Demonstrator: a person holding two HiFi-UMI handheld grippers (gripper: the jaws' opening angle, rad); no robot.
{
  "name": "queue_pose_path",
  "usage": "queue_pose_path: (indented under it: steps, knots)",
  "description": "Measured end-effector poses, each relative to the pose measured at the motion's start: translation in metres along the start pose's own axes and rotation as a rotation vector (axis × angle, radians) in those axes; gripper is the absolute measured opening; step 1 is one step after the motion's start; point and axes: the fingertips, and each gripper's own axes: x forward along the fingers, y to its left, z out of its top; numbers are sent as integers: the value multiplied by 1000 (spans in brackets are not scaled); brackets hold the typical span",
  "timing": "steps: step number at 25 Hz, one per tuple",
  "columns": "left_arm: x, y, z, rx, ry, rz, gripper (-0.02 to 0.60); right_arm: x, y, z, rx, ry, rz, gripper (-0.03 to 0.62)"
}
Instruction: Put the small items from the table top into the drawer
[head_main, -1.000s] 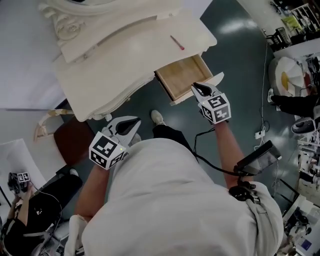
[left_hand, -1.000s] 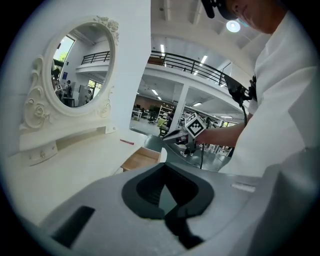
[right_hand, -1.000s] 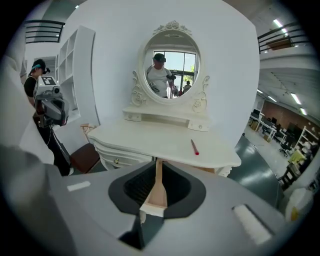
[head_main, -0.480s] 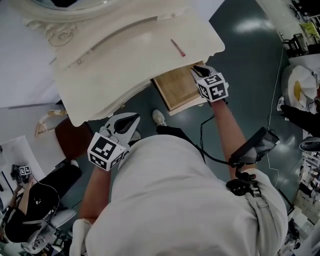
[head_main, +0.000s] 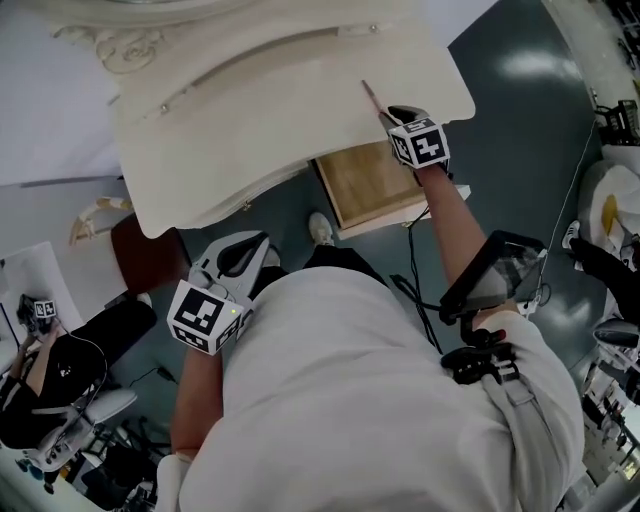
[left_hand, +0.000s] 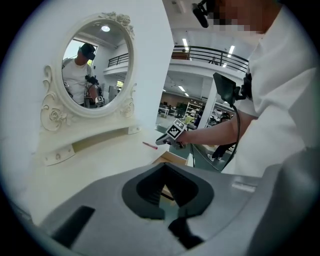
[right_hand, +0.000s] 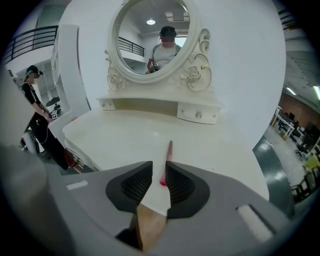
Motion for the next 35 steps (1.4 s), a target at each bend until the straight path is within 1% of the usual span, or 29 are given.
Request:
queue_pose_path:
  steps: [5, 8, 11, 17, 18, 19, 27, 35]
  knots:
    - [-8, 6, -2, -39, 7, 55, 0, 29, -12, 1, 1, 43, 4, 91]
    - [-12, 8, -4, -57, 10, 75, 0, 45, -16, -2, 8, 62, 12, 91]
    - [-15, 7, -7, -71, 17, 86, 0, 52, -20, -6, 20, 91, 1, 89]
    - [-21, 9, -12, -77, 18, 93, 0, 52, -21, -6, 72, 76, -1, 77]
    - [-21, 10, -12, -75, 19, 92, 0, 53, -21, -6, 84, 72, -2, 50]
    - [-21, 11, -12, -71, 20, 89, 0, 53, -22, -6, 94, 70, -2, 46]
    - [-27, 18, -13, -41, 15, 53, 0, 41, -14, -8, 136, 42, -25, 46]
    - [-40, 22, -15, 30, 9, -35, 0, 7, 4, -22, 191, 21, -80, 46]
